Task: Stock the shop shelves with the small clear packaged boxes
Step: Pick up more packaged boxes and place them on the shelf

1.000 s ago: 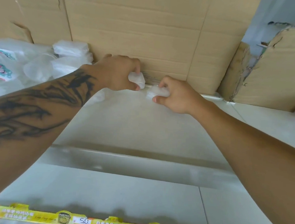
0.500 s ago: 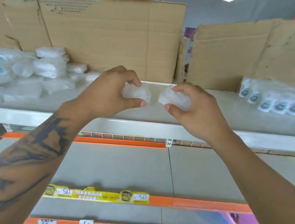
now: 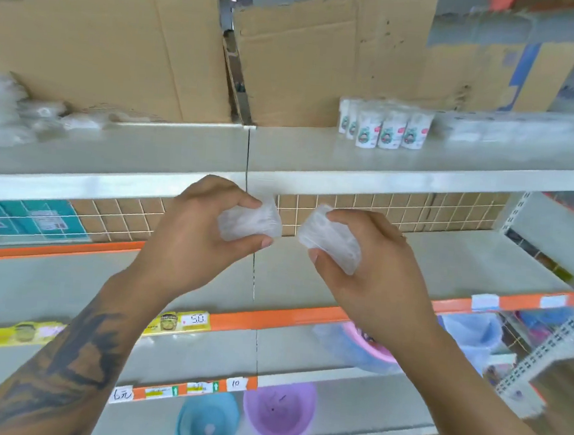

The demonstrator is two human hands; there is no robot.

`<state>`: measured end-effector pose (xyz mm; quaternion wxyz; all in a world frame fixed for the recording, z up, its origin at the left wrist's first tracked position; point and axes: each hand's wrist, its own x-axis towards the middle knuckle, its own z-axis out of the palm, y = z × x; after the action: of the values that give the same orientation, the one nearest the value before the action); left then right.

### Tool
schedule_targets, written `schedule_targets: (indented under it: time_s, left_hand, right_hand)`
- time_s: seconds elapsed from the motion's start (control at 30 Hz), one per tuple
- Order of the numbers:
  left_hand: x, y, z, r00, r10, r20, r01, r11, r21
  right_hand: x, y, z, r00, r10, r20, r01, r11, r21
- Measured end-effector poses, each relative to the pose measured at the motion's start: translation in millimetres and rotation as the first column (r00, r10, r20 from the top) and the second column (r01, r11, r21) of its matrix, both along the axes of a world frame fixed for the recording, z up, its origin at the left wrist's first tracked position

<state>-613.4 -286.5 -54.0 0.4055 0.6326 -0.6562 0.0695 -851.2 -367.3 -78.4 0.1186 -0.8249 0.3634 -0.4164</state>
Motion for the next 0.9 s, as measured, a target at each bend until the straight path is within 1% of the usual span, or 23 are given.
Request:
schedule_targets:
  time_s: [0.17,0.4,0.7,0.8,0.9]
  left_hand:
    - [-57,-10,-16,0.997,-0.077,0.011,0.076,0.996,0.045]
    - [-110,-51,-19,0.984,-0.177,-0.009,0.178,0.983,0.046]
    - [-178,-169,3,0.963,-0.267,-0.025,0.265,0.963,-0.057]
    - [-202,-212,11,0.96,-0.274,-0.05,0.268,0.958,-0.105]
    - [-222,-248,15,0.961,-0.27,-0.066,0.262,0.959,-0.11]
  right_hand:
    - [-55,1,-23,0.997,-0.074,0.035,0.072,0.997,0.038]
    - [-115,-26,-33,0.982,-0.163,0.097,0.156,0.985,0.069]
    - [-183,-108,-5,0.961,-0.248,0.121,0.242,0.968,0.063]
    - [-204,-149,6,0.957,-0.27,0.107,0.266,0.963,0.048]
    - [-217,-186,16,0.951,-0.295,0.097,0.291,0.955,0.048]
